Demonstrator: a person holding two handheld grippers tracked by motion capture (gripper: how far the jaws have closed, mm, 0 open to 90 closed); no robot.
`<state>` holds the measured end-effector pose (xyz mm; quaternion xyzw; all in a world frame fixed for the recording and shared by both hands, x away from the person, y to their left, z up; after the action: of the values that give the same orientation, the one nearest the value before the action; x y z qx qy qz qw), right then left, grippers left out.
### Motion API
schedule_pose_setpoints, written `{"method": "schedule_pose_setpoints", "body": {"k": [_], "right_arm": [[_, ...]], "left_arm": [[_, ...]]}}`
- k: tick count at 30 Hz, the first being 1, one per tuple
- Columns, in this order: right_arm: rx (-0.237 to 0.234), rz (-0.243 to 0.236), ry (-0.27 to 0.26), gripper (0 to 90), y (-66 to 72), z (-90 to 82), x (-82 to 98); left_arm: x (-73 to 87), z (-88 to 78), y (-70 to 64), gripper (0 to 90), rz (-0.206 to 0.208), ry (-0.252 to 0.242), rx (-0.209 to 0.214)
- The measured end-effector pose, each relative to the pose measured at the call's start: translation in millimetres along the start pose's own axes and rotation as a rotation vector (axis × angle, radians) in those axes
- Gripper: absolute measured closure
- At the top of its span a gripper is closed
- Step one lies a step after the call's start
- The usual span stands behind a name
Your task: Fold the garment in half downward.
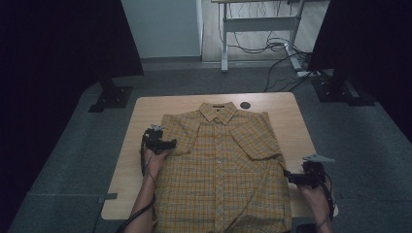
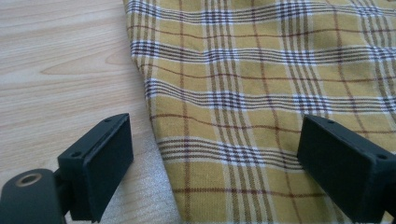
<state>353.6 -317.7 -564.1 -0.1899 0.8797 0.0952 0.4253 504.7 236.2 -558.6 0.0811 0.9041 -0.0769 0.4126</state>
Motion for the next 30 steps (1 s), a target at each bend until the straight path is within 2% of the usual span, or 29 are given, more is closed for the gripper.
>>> {"method": "schedule_pose_setpoints", "body": {"k": [5, 11, 20, 24, 30], "right_arm": [[-0.012, 0.004, -0.001, 1.3, -2.8, 7.0, -13.3], [-0.02, -0.022, 0.002, 0.1, -5.0, 18.0, -31.8], [-0.03, -0.042, -0.012, 3.2, -9.3, 38.4, -55.7], [-0.038, -0.07, -0.026, 6.0, -7.6, 51.2, -66.0], [-0.036, -0.066, -0.035, 6.5, -8.0, 66.8, -77.6]], "left_arm": [[0.7, -0.9, -0.1, 11.8, 0.002, -0.001, 0.0], [1.3, -1.5, -0.2, 11.9, 0.002, 0.0, 0.0], [1.7, -2.0, -0.4, 12.3, 0.001, -0.001, 0.0], [1.7, -1.9, -0.3, 12.3, 0.001, -0.001, 0.001], [1.5, -1.8, 0.0, 12.3, 0.003, -0.001, 0.003]]}}
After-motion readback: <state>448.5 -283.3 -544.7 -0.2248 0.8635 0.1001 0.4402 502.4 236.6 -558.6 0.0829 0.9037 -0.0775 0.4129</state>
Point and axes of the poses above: each handheld gripper's, and its own axes: z roughly forward along the jaws, x roughly out of its underside, y roughly to its left, the point moved 1 cm from there along z, roughly forward along the jaws, and after that the axes turned 8 degrees about -z, right-handed, at the moved point
